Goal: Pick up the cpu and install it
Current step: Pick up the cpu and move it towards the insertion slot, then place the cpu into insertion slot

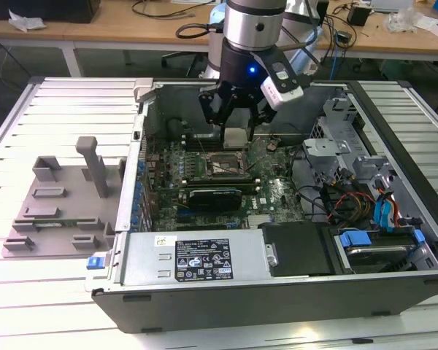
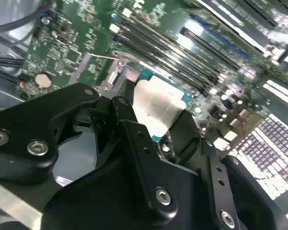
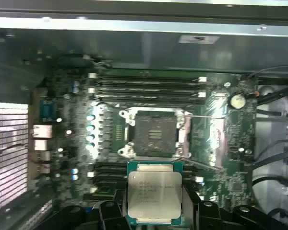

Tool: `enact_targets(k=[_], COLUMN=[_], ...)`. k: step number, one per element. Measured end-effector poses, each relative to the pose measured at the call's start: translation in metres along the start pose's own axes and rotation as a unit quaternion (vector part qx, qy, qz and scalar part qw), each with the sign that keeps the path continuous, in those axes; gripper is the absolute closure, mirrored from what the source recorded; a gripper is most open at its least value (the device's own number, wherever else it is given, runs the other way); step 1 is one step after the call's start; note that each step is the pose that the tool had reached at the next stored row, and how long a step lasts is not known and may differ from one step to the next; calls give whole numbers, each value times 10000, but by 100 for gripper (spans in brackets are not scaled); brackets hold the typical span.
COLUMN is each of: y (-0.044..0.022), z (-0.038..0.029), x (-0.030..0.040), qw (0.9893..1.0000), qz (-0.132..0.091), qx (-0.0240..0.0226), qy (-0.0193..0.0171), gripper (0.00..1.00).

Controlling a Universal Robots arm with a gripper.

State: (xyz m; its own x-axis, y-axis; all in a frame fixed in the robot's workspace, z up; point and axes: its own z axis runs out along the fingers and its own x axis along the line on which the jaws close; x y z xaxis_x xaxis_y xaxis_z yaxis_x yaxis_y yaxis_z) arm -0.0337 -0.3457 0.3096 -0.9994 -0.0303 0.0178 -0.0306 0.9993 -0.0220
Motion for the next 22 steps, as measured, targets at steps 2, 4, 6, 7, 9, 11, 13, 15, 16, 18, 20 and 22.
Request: enact_targets(k=[2, 4, 6, 7, 9, 11, 13, 15, 16, 18, 20, 22], y=[27, 27, 27, 27, 27, 27, 27, 27, 27, 27, 27, 27], z=[96, 96, 96, 96, 97, 97, 97, 97, 97, 97, 97, 97], x=[-198, -198, -198, -198, -198, -198, -198, -199, -198, -198, -198, -198], qw=[10000, 10000, 10000, 9999, 9995, 9994, 9994, 9994, 9994, 9994, 9994, 9994], qz=[0, 4, 65, 134, 308, 357, 357, 357, 358, 358, 358, 359], qx=[1, 2, 0, -1, -4, -4, -4, -4, -4, -4, -4, -4], qy=[0, 1, 2, 3, 7, 8, 8, 8, 8, 8, 8, 8], gripper=[45, 45, 45, 45, 45, 45, 45, 45, 45, 45, 45, 45])
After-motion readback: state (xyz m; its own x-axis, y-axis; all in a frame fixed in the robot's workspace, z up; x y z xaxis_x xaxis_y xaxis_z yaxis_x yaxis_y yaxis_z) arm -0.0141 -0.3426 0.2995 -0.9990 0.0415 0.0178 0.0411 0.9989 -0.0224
